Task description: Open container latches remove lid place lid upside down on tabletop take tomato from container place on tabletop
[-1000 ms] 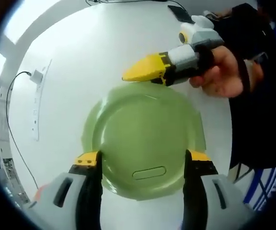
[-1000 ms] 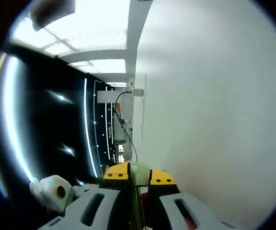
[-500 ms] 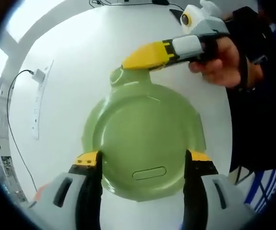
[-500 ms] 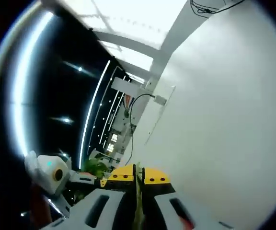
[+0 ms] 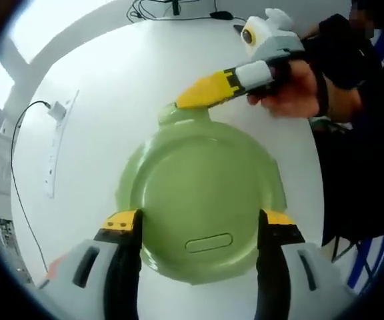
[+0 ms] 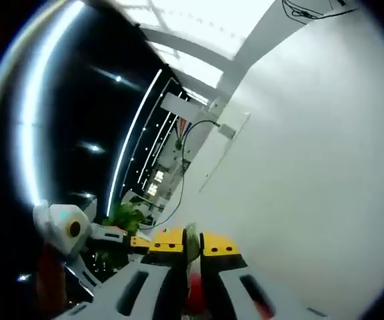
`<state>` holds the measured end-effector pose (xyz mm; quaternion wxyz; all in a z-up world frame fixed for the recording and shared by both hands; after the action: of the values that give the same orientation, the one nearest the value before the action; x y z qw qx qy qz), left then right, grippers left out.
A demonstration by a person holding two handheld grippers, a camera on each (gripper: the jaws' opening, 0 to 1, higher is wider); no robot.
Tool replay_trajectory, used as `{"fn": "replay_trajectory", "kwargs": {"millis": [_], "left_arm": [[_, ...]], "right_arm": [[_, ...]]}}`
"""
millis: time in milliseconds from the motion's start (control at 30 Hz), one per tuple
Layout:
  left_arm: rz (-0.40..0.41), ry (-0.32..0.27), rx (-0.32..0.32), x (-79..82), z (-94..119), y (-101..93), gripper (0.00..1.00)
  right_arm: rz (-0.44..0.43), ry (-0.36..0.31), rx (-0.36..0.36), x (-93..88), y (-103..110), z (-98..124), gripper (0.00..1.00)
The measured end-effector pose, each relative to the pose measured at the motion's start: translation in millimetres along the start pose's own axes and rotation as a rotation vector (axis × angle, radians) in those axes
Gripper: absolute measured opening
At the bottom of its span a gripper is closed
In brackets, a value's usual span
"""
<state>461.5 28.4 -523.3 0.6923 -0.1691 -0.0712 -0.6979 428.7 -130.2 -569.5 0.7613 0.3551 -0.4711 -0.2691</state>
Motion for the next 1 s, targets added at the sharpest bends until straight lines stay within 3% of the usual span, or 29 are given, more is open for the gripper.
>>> {"fn": "replay_trajectory", "kwargs": {"millis": [100,167,200,233,300,400,467,567,633,667,767,900,933,1000], "left_arm": [[0.02,-0.028,0.014,1.3,-2,-4.0,0.6],[0.031,-0.071,0.026,-0.4,-1,-5.2,0.6],[0.042,-0.105,0.036,-2.2,0,-0.6,0.61],[0.043,-0.135,0.036,-4.4,1,2.1,0.61],[0.049,-0.187,0.049,-7.2,1,1.3,0.61],[0.075,-0.237,0.077,-15.5,4,-2.6,0.59],[0.098,-0.272,0.072,-17.7,5,-9.0,0.52],[0.124,-0.295,0.093,-20.1,4,-13.7,0.51],[0.145,-0.31,0.108,-21.8,4,-14.4,0.51],[0.147,-0.318,0.11,-23.2,5,-14.8,0.51],[0.162,-0.369,0.117,-27.0,5,-16.9,0.51],[0.182,-0.457,0.108,-33.4,6,-19.5,0.52],[0.185,-0.472,0.108,-34.8,6,-20.4,0.53],[0.2,-0.507,0.11,-36.1,7,-20.8,0.54]], "right_arm": [[0.179,-0.023,0.02,8.1,-1,9,0.07],[0.399,-0.035,0.056,15.4,3,14,0.15],[0.467,-0.049,0.041,21.3,3,17,0.16],[0.628,-0.055,0.074,26.6,7,20,0.16],[0.826,-0.053,0.114,34.7,12,23,0.15],[1.02,0.025,0.203,38.4,21,27,0.15],[1.192,0.084,0.28,37.3,28,26,0.17],[1.525,0.181,0.374,31.5,38,22,0.24],[1.65,0.271,0.43,27.4,44,16,0.25],[1.672,0.275,0.442,28.5,48,11,0.25],[1.751,0.373,0.488,31.0,50,2,0.26],[1.793,0.531,0.56,29.7,50,-5,0.3],[1.803,0.602,0.582,26.5,48,-7,0.3],[1.895,0.634,0.593,23.8,47,-18,0.33]]}}
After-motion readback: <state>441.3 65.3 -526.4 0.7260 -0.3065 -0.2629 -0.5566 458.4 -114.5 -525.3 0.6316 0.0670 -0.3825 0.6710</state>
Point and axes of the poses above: the point that each gripper's makers call its tool centre point, and the gripper's own axes: z roughly backward along the fingers, y roughly to its left, x roughly out of its top, the point moved 6 cm from there along z, roughly backward along the fingers, and after that the axes turned 9 degrees about -x, right-handed, at the moved point
